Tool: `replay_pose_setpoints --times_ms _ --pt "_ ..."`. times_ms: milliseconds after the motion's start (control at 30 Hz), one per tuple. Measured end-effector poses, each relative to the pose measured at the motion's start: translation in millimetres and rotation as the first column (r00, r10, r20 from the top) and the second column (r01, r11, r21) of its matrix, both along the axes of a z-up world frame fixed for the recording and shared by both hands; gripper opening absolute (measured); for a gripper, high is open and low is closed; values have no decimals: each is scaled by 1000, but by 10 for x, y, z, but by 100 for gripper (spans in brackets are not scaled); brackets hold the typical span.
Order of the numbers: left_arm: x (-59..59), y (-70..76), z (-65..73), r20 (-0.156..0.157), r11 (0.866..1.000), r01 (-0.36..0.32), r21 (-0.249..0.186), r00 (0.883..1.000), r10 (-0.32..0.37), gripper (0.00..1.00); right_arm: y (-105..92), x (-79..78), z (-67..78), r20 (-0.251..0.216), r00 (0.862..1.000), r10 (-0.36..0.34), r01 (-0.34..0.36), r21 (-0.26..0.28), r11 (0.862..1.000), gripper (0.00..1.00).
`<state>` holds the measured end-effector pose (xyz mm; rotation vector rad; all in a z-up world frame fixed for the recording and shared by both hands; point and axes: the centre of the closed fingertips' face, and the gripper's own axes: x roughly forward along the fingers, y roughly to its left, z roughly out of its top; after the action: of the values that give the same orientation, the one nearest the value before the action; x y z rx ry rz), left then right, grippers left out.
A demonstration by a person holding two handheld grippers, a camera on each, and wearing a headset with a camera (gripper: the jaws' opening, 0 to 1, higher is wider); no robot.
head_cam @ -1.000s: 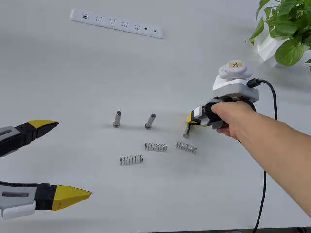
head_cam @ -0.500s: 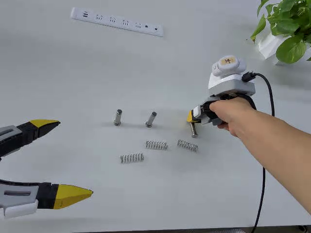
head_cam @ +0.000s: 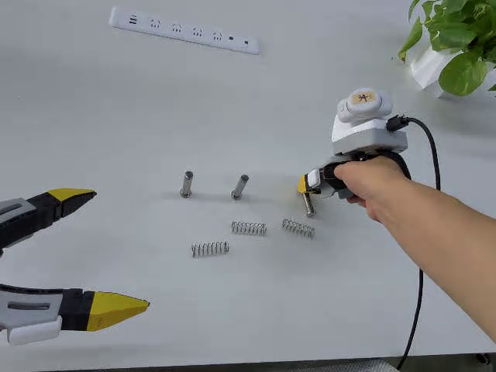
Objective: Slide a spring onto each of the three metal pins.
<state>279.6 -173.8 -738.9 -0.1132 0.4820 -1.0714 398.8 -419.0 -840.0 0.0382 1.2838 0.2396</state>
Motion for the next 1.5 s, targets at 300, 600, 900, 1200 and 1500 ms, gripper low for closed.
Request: replay_pose_setpoints --times_ms 300,600,900,1200,1500 --pt "4 -14 4 6 1000 6 5 1000 -6 99 -29 39 39 31 999 12 -12 11 1000 4" --pt "21 -21 -1 18 1000 19 20 1000 -19 99 -48 49 79 68 997 19 -21 27 999 4" --pt "45 -44 -2 32 998 41 44 999 -42 99 -57 26 178 119 992 32 -37 41 998 3" --pt "33 -76 28 31 998 45 39 998 -46 99 -54 -17 222 152 987 43 -50 45 998 3" --pt "22 -82 33 29 998 45 38 998 -46 99 -65 -47 248 182 982 54 -65 57 996 3"
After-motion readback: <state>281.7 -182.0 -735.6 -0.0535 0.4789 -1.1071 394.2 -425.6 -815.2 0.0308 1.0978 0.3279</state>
